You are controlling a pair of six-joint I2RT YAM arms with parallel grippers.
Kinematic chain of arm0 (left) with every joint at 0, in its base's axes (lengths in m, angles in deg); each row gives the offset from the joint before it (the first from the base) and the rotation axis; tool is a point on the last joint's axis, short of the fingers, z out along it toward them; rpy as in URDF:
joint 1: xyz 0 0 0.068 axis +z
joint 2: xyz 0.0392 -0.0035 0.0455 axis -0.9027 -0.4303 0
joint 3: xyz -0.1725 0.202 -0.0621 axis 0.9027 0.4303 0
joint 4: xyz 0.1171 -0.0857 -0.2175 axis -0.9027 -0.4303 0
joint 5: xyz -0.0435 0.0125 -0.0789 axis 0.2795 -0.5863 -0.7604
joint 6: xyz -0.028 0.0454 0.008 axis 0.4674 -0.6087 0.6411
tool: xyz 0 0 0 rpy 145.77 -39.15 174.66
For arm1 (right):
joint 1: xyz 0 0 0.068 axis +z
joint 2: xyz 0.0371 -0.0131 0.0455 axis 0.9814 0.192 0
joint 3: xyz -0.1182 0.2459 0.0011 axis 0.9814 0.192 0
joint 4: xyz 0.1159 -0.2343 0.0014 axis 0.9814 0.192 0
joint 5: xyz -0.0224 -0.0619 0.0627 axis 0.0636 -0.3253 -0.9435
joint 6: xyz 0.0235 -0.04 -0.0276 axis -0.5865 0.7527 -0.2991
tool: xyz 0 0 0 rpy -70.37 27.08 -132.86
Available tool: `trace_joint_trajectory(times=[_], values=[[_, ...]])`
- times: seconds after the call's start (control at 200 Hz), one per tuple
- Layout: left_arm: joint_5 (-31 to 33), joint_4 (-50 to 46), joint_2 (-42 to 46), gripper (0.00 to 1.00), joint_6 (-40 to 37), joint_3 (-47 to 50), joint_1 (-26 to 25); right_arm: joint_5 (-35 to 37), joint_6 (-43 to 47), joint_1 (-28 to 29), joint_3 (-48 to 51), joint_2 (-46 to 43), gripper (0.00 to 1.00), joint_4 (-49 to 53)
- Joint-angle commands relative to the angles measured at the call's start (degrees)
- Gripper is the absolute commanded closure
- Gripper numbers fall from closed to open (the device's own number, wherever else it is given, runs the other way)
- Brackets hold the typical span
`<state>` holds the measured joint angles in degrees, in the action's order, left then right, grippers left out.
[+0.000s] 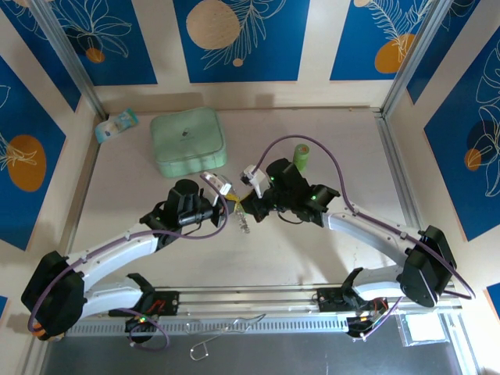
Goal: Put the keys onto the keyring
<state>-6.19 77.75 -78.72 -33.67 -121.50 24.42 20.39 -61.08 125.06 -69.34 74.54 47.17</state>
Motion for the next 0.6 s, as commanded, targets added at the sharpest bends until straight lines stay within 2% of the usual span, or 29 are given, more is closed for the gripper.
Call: trace_joint_trajectory(times=[0.0, 0.255, 0.41, 0.595], values=[[-2.7, 4.7, 0.3, 1.0, 1.2, -1.5, -0.7, -7.8, -2.3, -1.3, 1.5, -0.6, 1.0, -5.7], [1.8, 3.4, 2.9, 1.0, -0.7, -0.5, -0.7, -4.8, 0.8, -3.9, 4.2, -4.2, 1.0, -3.9], [0.0, 4.2, 4.9, 1.0, -2.9, 0.5, -0.7, -5.4, 5.0, -7.1, 4.2, -6.9, 1.0, 0.0], [-3.6, 5.9, 7.3, 1.0, -5.0, 2.3, -0.7, -11.5, 11.8, -9.8, 2.2, -8.4, 1.0, 3.4]])
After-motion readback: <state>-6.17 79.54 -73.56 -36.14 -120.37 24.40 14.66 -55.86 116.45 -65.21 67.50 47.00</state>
